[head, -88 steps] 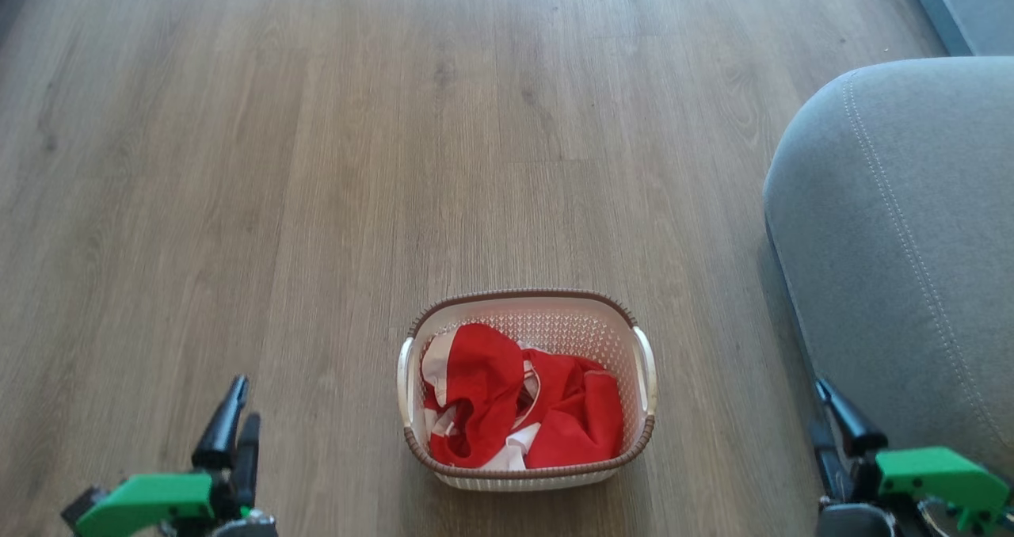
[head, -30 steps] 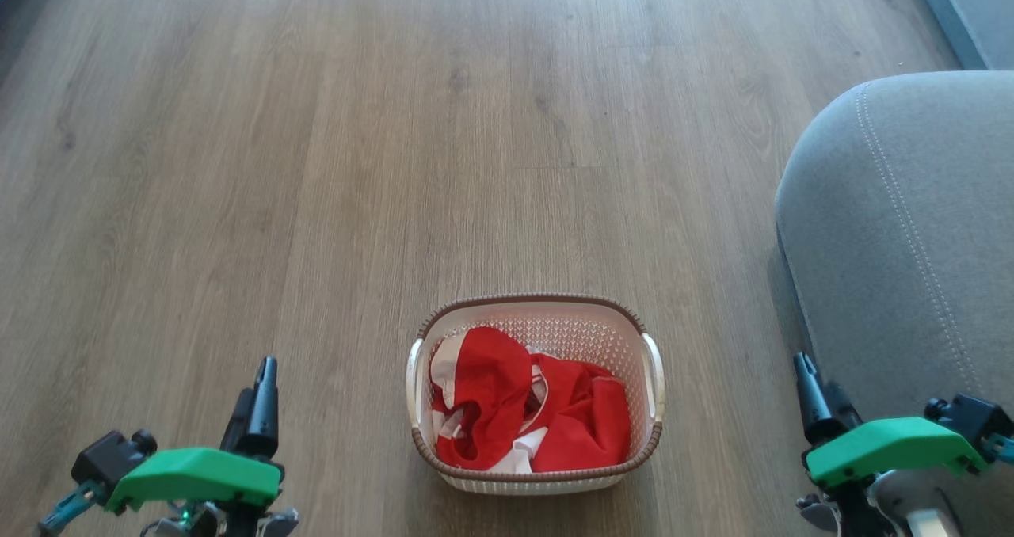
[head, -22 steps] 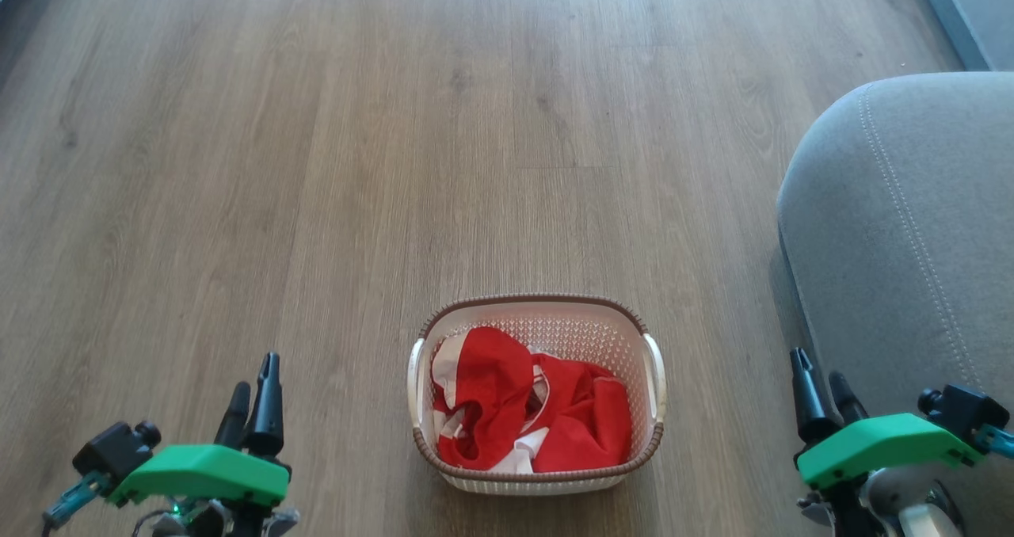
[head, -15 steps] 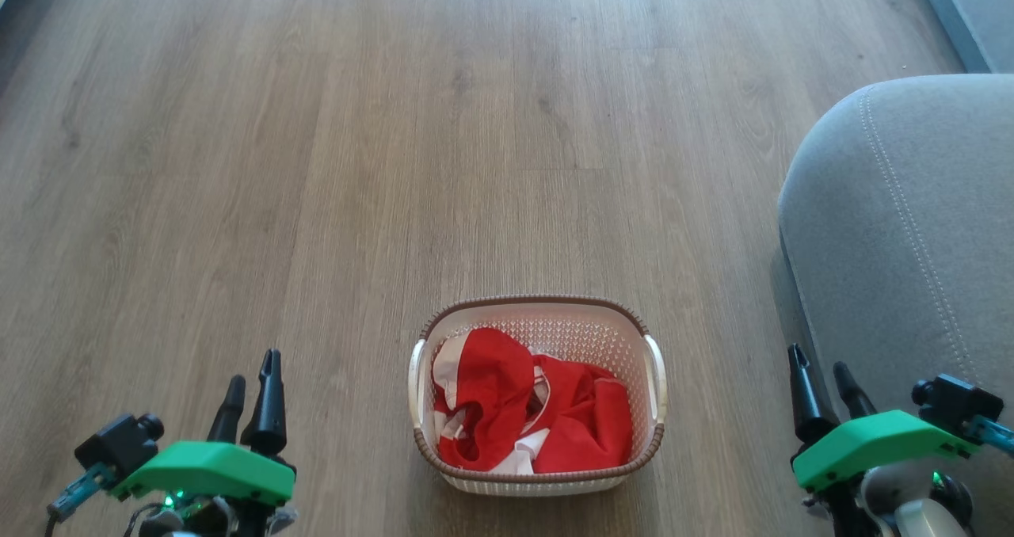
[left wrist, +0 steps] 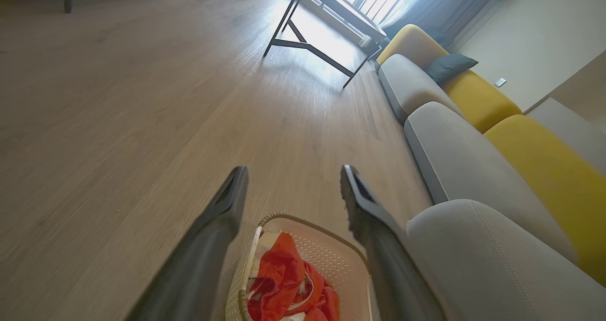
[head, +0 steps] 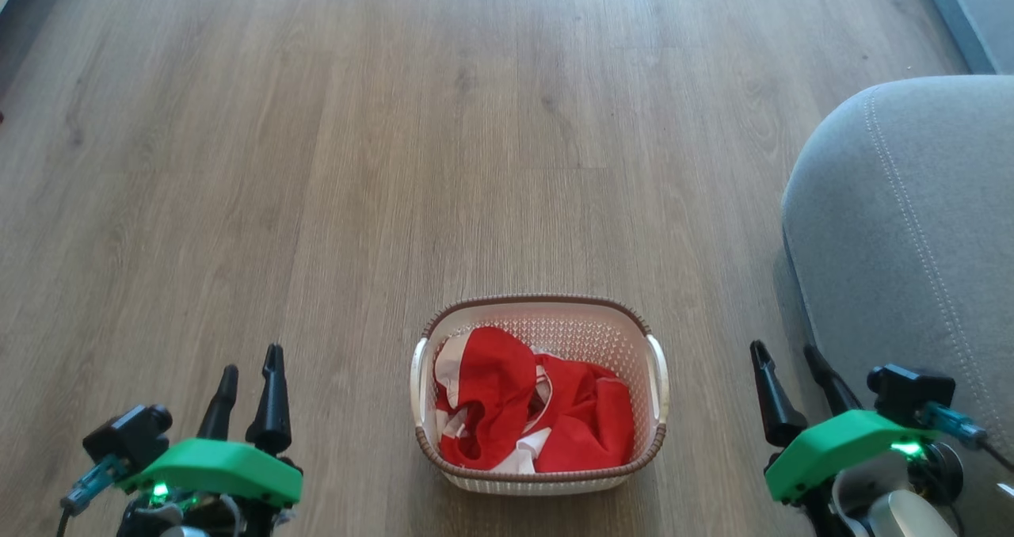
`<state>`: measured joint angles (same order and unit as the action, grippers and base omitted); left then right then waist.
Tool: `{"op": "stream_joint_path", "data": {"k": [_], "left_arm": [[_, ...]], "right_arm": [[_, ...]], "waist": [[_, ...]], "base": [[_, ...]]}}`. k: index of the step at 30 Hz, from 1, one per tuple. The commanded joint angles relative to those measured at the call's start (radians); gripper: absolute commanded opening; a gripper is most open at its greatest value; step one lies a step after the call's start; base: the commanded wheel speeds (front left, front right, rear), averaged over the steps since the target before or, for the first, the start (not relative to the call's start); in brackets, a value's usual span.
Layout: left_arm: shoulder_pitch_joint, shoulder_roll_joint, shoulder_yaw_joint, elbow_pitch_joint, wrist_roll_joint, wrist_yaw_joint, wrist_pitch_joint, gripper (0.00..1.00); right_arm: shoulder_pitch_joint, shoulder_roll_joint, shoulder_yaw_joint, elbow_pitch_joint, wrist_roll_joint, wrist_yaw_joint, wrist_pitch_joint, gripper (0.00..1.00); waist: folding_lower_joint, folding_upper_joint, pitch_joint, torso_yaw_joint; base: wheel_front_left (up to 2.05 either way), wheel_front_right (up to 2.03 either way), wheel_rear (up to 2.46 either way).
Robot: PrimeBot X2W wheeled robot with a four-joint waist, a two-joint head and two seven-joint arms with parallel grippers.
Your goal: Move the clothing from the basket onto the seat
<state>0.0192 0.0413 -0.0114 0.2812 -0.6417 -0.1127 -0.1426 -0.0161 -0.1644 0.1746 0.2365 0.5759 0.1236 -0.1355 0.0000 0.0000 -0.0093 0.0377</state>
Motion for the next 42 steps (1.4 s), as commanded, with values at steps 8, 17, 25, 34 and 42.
{"op": "stream_joint_path", "data": {"k": [8, 17, 25, 34, 42], "left_arm": [[-0.054, 0.007, 0.031, -0.043, 0.115, 0.006, -0.036, 1.00], [-0.053, 0.008, 0.038, -0.040, 0.228, 0.003, -0.065, 1.00], [-0.048, 0.008, 0.051, -0.030, 0.313, -0.002, -0.086, 1.00], [-0.051, 0.009, 0.066, -0.022, 0.419, -0.008, -0.112, 1.00], [-0.049, 0.009, 0.078, -0.021, 0.446, -0.011, -0.119, 1.00]], "right_arm": [[-0.042, -0.063, 0.060, -0.072, -0.067, 0.006, -0.043, 1.00], [-0.026, -0.074, 0.074, -0.062, -0.130, 0.006, -0.072, 1.00], [-0.016, -0.083, 0.079, -0.056, -0.137, 0.006, -0.093, 1.00], [-0.014, -0.145, 0.113, -0.071, -0.074, 0.007, -0.119, 1.00], [0.014, -0.141, -0.005, -0.087, -0.078, 0.007, -0.126, 1.00]], "waist": [[0.0000, 0.0000, 0.004, -0.001], [0.0000, 0.0000, 0.003, -0.004], [0.0000, 0.0000, 0.006, -0.006], [0.0000, 0.0000, 0.011, -0.004], [0.0000, 0.0000, 0.011, -0.005]], "base": [[0.00, 0.00, 0.00], [0.00, 0.00, 0.00], [0.00, 0.00, 0.00], [0.00, 0.00, 0.00], [0.00, 0.00, 0.00]]}}
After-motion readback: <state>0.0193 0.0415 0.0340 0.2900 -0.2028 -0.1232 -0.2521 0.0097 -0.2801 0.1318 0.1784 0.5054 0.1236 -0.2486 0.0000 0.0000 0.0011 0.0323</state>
